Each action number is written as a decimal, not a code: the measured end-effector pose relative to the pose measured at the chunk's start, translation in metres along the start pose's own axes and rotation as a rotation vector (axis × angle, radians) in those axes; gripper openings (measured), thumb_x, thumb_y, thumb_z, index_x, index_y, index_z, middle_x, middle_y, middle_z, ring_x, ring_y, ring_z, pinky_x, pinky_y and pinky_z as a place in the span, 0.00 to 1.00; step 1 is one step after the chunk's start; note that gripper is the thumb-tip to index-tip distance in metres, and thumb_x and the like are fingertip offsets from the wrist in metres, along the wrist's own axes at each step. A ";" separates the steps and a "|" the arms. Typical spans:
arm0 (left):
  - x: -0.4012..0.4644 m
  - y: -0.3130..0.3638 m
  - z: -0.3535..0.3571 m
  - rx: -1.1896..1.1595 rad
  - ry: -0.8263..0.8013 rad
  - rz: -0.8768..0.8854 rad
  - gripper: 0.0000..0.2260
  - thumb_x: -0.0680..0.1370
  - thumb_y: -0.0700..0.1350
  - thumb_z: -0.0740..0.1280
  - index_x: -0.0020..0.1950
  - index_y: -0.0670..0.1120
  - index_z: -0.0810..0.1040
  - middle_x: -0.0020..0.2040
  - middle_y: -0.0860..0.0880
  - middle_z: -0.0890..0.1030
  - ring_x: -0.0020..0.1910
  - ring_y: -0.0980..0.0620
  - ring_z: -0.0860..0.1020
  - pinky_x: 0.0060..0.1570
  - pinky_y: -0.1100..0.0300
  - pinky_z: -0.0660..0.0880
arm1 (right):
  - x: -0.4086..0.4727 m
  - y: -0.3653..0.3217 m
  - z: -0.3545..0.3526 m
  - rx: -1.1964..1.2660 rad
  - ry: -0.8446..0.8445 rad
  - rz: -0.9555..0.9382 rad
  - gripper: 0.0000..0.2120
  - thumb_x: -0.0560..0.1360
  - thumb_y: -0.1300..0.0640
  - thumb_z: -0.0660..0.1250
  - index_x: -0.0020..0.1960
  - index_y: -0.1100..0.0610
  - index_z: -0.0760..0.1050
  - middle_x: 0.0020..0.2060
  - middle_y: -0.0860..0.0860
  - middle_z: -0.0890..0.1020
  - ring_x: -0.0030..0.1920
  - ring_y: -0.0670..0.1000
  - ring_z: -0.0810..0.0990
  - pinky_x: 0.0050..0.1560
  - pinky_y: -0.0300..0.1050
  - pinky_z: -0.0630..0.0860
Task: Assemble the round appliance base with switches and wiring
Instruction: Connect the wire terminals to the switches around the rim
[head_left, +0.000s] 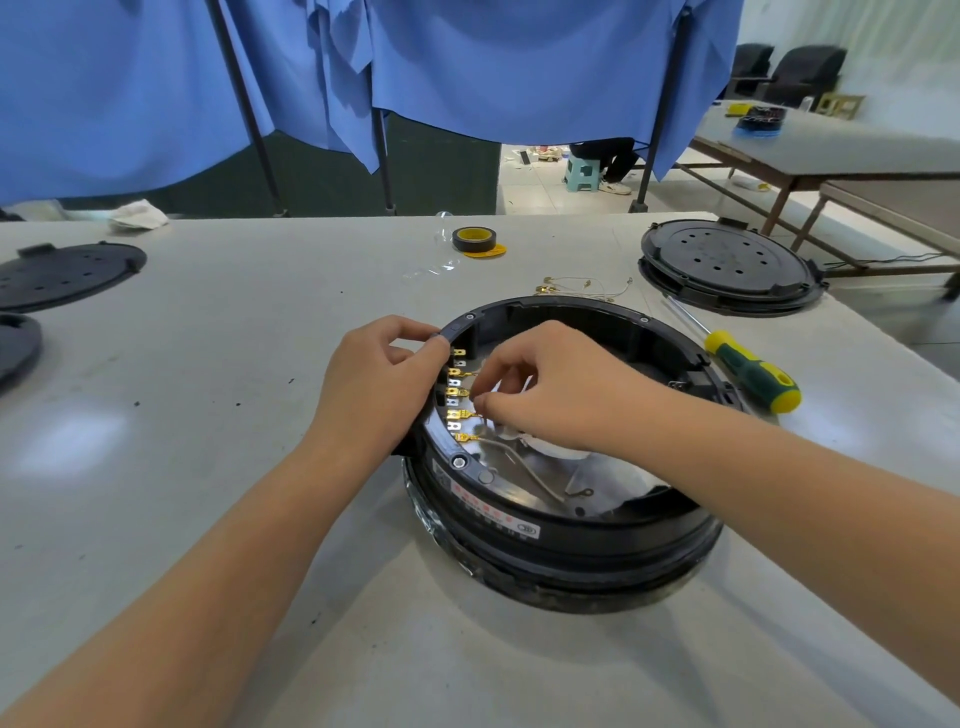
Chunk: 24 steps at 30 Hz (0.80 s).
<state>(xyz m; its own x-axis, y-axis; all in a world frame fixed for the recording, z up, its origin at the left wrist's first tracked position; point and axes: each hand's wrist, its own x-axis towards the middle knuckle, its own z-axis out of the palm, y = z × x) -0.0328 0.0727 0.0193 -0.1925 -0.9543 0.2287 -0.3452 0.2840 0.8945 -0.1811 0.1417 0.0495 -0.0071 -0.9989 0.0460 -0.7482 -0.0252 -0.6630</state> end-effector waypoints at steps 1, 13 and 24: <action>0.000 0.000 0.000 0.000 0.000 -0.001 0.02 0.74 0.48 0.68 0.44 0.52 0.81 0.33 0.46 0.84 0.31 0.44 0.81 0.35 0.50 0.78 | 0.001 0.000 0.001 -0.010 -0.002 0.010 0.03 0.71 0.53 0.70 0.41 0.49 0.82 0.23 0.41 0.78 0.26 0.37 0.74 0.34 0.36 0.71; 0.001 -0.002 0.001 0.017 0.012 -0.004 0.02 0.74 0.49 0.68 0.44 0.53 0.80 0.26 0.53 0.81 0.22 0.56 0.77 0.30 0.56 0.75 | 0.002 -0.004 0.004 0.038 -0.016 0.023 0.03 0.72 0.55 0.72 0.41 0.53 0.84 0.27 0.41 0.78 0.32 0.40 0.77 0.39 0.36 0.74; 0.000 -0.002 0.000 0.043 0.001 -0.008 0.03 0.75 0.50 0.68 0.45 0.54 0.80 0.29 0.53 0.82 0.23 0.56 0.77 0.29 0.60 0.73 | 0.001 -0.004 0.007 0.056 -0.040 0.038 0.03 0.74 0.56 0.70 0.43 0.52 0.82 0.29 0.44 0.79 0.31 0.41 0.76 0.36 0.36 0.72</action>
<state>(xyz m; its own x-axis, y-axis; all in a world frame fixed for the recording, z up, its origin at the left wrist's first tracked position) -0.0324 0.0718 0.0176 -0.1890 -0.9565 0.2222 -0.3856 0.2805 0.8790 -0.1733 0.1404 0.0471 -0.0076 -0.9999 -0.0092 -0.7094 0.0119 -0.7047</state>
